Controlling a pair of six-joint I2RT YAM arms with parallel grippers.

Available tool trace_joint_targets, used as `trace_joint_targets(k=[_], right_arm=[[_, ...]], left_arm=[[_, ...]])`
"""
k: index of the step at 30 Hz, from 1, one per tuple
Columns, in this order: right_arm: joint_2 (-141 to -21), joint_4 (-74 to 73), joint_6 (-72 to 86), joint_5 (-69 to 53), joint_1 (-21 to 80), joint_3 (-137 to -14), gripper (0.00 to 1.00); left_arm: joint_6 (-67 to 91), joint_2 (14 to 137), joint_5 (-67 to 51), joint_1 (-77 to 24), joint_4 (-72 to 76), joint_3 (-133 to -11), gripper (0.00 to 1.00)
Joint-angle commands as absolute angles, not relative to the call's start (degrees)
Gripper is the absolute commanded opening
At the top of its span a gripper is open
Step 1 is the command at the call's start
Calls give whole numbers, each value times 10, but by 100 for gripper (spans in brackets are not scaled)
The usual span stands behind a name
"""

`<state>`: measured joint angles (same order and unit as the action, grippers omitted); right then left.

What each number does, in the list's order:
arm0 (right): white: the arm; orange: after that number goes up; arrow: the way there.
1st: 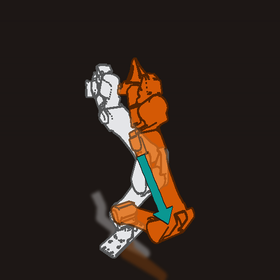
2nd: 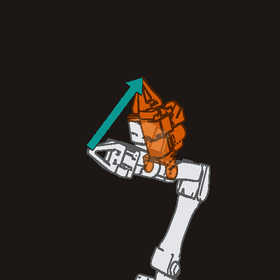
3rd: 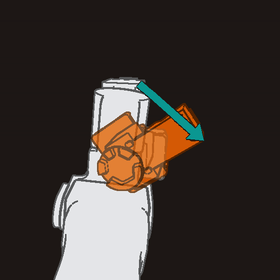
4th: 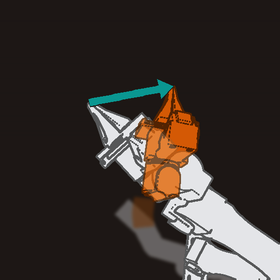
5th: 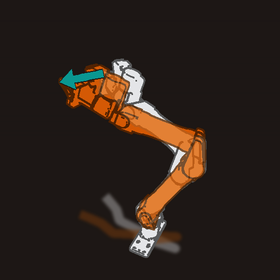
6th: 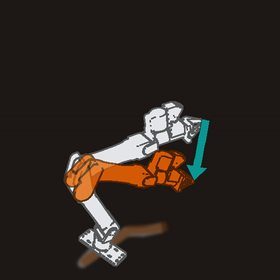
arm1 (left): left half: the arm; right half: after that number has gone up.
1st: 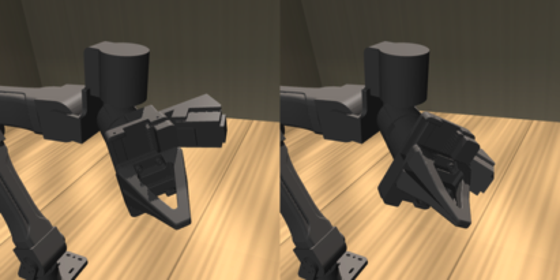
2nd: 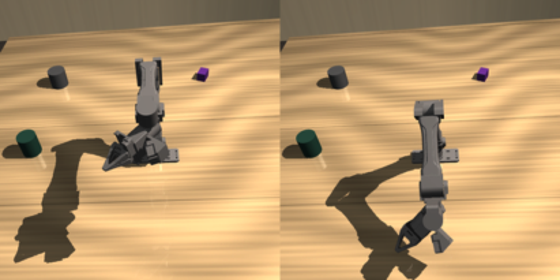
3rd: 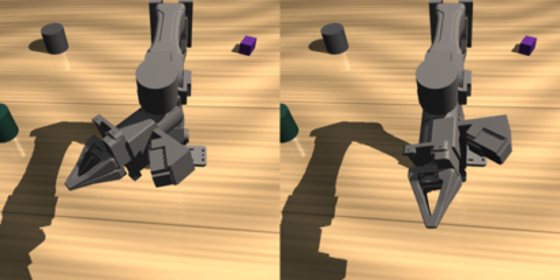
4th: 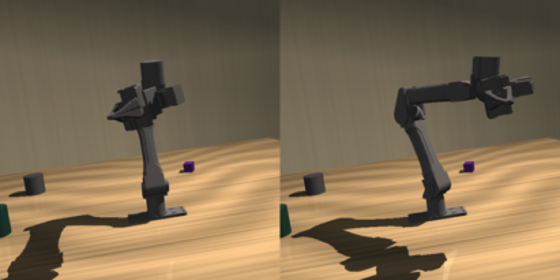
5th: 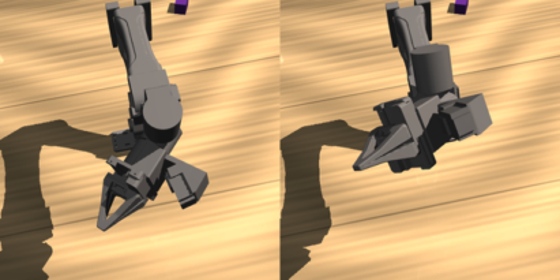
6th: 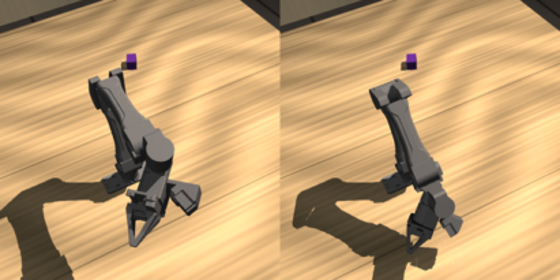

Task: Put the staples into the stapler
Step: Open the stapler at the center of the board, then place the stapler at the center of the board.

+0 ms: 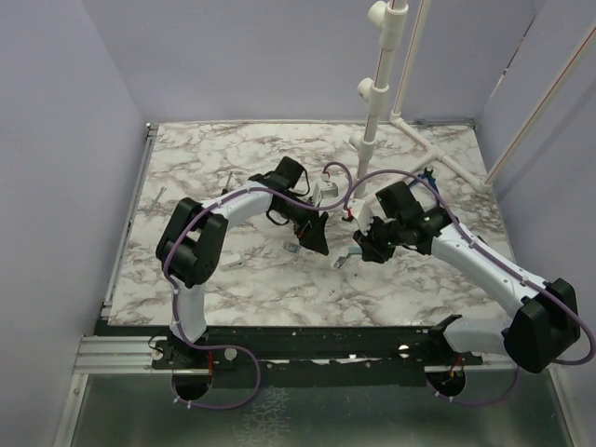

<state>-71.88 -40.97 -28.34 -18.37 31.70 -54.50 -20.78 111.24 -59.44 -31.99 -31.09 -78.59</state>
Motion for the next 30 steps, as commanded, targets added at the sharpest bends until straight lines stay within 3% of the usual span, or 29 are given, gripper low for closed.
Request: trace_joint_targets(k=[1, 9, 17, 30], right_arm=[[-739, -483, -231, -137, 307, -566, 1], [-810, -561, -212, -142, 278, -601, 1], [-883, -633, -242, -240, 163, -630, 3], [-1057, -729, -273, -375, 28, -730, 4]], left_arm=[[-260, 1108, -569, -318, -345, -802, 97], [-292, 1079, -517, -291, -364, -786, 99], [-289, 1023, -485, -229, -352, -758, 99], [-296, 944, -376, -226, -343, -715, 99]])
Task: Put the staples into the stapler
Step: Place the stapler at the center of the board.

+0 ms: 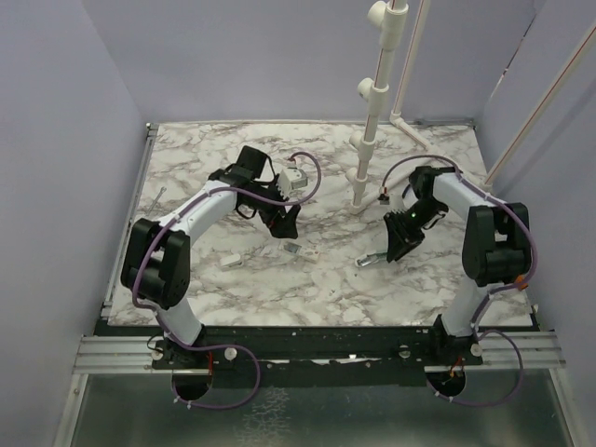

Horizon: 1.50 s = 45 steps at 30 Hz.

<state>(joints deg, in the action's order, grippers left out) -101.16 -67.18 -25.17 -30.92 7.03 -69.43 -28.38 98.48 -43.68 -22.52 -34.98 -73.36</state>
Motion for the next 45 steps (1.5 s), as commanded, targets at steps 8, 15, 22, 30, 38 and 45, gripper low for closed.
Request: trace_joint_targets(k=[8, 15, 22, 30, 38, 45], right_arm=[[-1134, -769, -273, -438, 7, -788, 16], [-1177, -781, -256, -451, 5, -817, 23], [-1208, -783, -239, -454, 5, -844, 27], [-1225, -778, -221, -440, 4, -867, 45], [-1205, -767, -231, -435, 5, -863, 52], [-1063, -646, -232, -427, 3, -779, 53]], left_arm=[[-321, 869, -297, -226, -310, -660, 99], [-330, 838, -285, -226, -310, -641, 99], [-336, 816, -279, -226, -311, -625, 99], [-339, 799, -269, -226, -310, -610, 99], [-353, 783, -229, -225, -310, -595, 99], [-377, 763, -155, -187, -356, -569, 99]])
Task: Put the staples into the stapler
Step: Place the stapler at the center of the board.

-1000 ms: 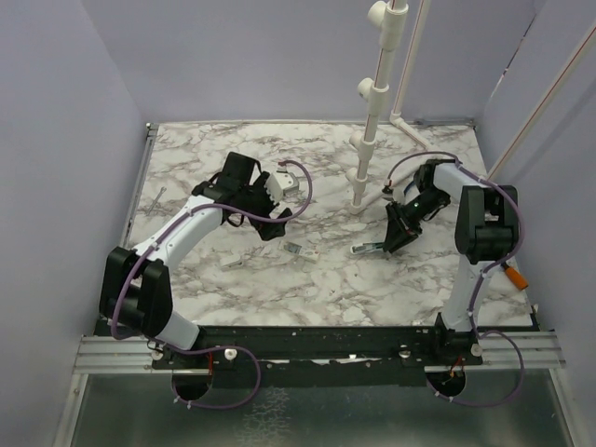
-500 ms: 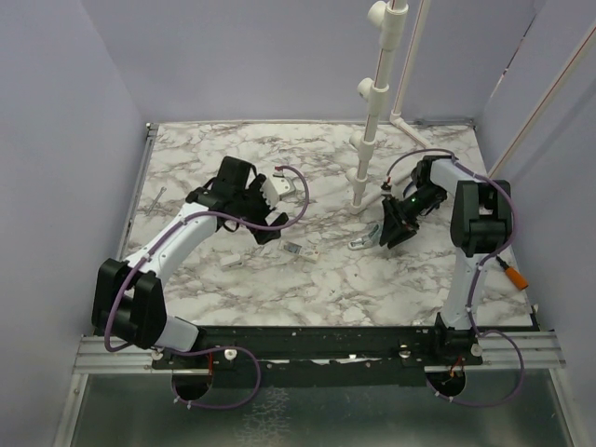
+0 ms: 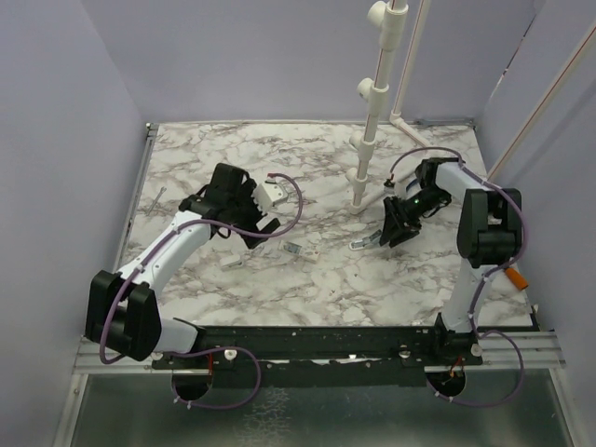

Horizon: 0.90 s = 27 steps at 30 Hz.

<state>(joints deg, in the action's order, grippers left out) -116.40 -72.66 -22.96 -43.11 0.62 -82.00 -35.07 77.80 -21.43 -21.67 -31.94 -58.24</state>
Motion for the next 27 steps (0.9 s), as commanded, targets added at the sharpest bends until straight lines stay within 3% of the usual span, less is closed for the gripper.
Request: trace_joint_targets(k=[1, 7, 18, 27], right_arm=[[-1040, -622, -231, -429, 3, -763, 52], [-940, -532, -254, -475, 3, -694, 51], [-913, -503, -277, -493, 3, -645, 50], [-907, -504, -278, -520, 3, -647, 50]], left_arm=[[-387, 766, -150, -176, -370, -566, 99], [-486, 790, -147, -126, -450, -537, 99], [-591, 799, -241, -120, -465, -518, 99], [-605, 856, -236, -120, -452, -528, 79]])
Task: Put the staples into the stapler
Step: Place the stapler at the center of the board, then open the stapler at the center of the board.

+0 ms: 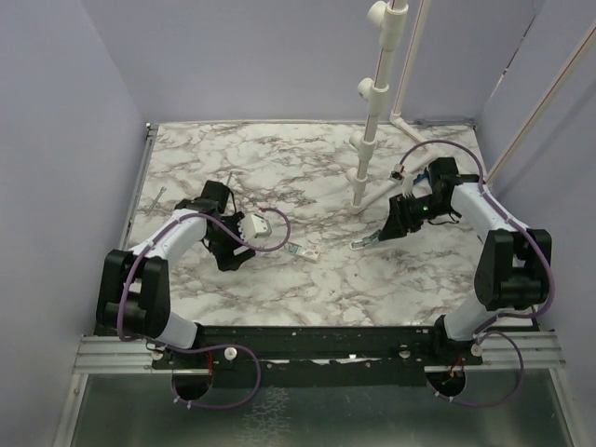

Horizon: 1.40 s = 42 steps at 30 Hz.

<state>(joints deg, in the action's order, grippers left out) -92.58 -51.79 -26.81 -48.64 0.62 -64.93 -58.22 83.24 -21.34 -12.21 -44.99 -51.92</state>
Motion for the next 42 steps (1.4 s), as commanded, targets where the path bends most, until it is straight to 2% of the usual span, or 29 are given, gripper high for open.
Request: trace_joint_targets(k=[1, 5, 9, 12, 15, 19, 23, 30, 34, 42], right_arm=[[-905, -503, -277, -521, 3, -646, 50], [-891, -504, -284, -524, 3, -643, 50], [-864, -526, -331, -556, 3, -642, 50], [-830, -537, -376, -569, 19, -640, 47], [-781, -499, -384, -561, 70, -621, 47], [-725, -419, -369, -500, 199, -598, 57], [-722, -342, -350, -425, 308, -603, 61], [-785, -271, -320, -435, 348, -664, 66], [-799, -254, -307, -460, 354, -669, 65], [-788, -224, -285, -484, 355, -636, 60]], left_arm=[[-605, 860, -239, -120, -452, -529, 76], [-601, 874, -248, -120, -452, -532, 58], [-589, 866, -278, -120, -462, -540, 32], [-575, 835, -332, -120, -475, -553, 23], [-548, 799, -411, -123, -477, -569, 20], [-517, 773, -505, -141, -474, -601, 17], [-484, 763, -575, -166, -442, -635, 9], [-363, 783, -597, -256, -338, -674, 4], [-297, 791, -591, -284, -272, -672, 0], [-243, 779, -571, -307, -193, -644, 0]])
